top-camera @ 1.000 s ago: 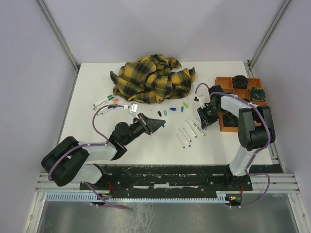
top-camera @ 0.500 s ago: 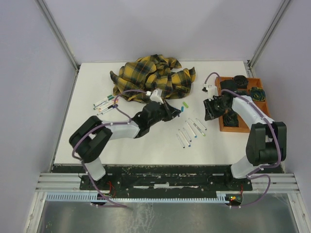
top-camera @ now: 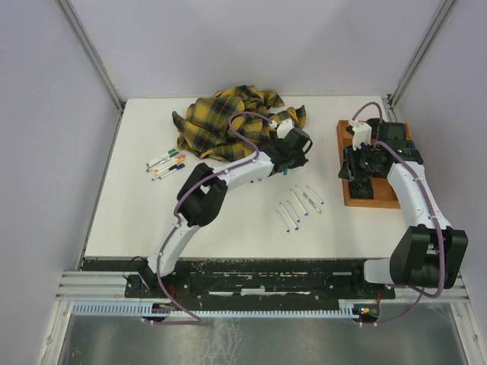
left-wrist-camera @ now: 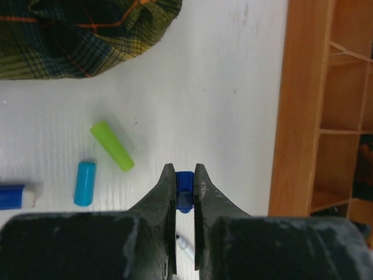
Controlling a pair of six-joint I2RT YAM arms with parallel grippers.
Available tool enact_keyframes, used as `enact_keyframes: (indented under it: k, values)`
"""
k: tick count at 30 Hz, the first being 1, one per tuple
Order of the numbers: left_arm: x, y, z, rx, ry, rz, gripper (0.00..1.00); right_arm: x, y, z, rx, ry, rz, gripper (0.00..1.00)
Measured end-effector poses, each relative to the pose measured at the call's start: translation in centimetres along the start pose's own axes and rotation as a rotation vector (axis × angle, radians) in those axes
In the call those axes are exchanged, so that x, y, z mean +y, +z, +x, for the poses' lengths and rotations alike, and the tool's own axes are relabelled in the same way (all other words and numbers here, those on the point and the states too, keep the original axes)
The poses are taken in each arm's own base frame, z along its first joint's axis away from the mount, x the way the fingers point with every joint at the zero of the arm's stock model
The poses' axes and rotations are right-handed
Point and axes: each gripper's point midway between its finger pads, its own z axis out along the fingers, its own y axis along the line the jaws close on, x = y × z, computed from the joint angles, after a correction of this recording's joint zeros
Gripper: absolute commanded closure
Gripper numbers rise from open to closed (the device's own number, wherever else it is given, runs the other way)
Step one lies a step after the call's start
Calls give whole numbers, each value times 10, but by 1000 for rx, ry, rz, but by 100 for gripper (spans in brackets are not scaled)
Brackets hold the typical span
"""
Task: Open the pen caps
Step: Place the pen cap at the center of the board.
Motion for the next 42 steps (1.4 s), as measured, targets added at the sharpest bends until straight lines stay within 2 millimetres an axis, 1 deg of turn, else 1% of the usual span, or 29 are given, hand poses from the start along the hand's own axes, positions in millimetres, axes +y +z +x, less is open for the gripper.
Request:
enact_keyframes:
  k: [4,7,15,18,19,22,30,38,40,42]
  values:
    - [6,22,6,17,21,-73,97,-7,-6,2,-18,31,4,58]
    - [12,33,10,24,32,-112,96,-10,-8,4,-27,51,-4,58]
    - [16,46,10,16,35,-139,87,-10,-10,4,-46,76,-36,58]
    - [19,48,9,15,34,-146,81,-9,-10,4,-48,80,-45,58]
    - [21,49,9,16,34,-149,76,-8,-10,4,-49,81,-49,58]
    - [25,51,10,19,33,-159,72,-8,-11,3,-53,83,-54,58]
    - [30,52,7,19,30,-168,69,-8,-11,3,-57,88,-59,58]
    - [27,52,8,25,28,-155,67,-9,-12,4,-61,95,-65,58]
    - [25,48,7,30,26,-143,67,-8,-11,5,-60,97,-68,58]
    - [25,39,5,29,26,-136,67,-8,-11,5,-59,99,-72,58]
